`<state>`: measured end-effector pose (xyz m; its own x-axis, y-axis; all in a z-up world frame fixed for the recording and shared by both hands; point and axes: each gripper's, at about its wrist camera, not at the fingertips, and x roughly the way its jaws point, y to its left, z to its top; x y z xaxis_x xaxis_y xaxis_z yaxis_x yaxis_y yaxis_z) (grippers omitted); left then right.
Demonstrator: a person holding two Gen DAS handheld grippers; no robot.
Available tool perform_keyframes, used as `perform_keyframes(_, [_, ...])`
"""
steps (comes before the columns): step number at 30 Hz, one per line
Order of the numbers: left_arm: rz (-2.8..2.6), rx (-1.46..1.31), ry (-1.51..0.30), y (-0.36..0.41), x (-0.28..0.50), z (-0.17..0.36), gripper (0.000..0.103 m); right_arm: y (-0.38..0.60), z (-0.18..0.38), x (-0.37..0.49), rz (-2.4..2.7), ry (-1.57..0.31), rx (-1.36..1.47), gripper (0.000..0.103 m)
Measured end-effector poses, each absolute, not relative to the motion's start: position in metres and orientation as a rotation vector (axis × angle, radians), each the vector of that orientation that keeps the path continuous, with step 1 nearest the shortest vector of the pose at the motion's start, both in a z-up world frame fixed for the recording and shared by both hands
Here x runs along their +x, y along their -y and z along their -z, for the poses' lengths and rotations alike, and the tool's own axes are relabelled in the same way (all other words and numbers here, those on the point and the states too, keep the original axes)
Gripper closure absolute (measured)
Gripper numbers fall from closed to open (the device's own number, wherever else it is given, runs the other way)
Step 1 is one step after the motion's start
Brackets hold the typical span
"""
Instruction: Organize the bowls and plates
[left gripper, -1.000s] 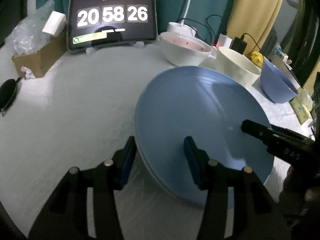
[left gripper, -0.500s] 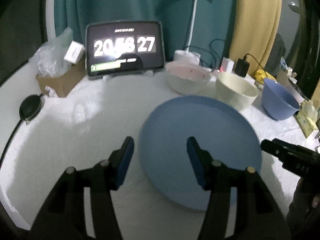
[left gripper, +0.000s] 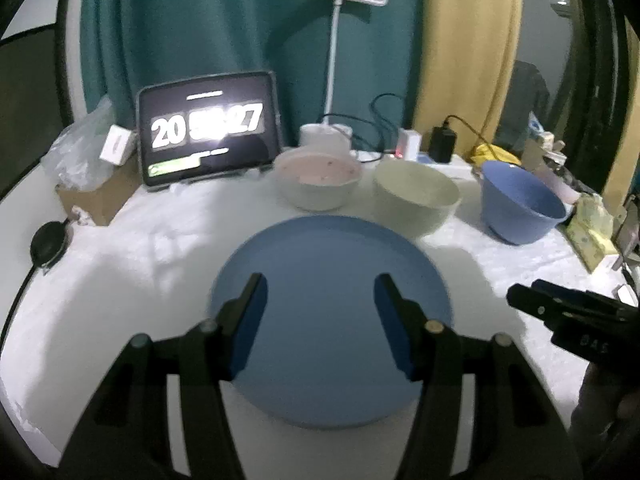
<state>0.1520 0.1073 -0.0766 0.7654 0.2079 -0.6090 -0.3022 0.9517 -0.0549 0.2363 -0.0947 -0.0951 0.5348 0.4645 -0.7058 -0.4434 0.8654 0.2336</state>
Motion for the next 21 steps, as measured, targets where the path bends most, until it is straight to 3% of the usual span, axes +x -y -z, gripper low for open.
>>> perform_keyframes(21, [-0.112, -0.124, -0.622, -0.025, 0.202, 0.055, 0.046, 0.177, 0.079, 0.252, -0.435, -0.790, 0.054, 0.051])
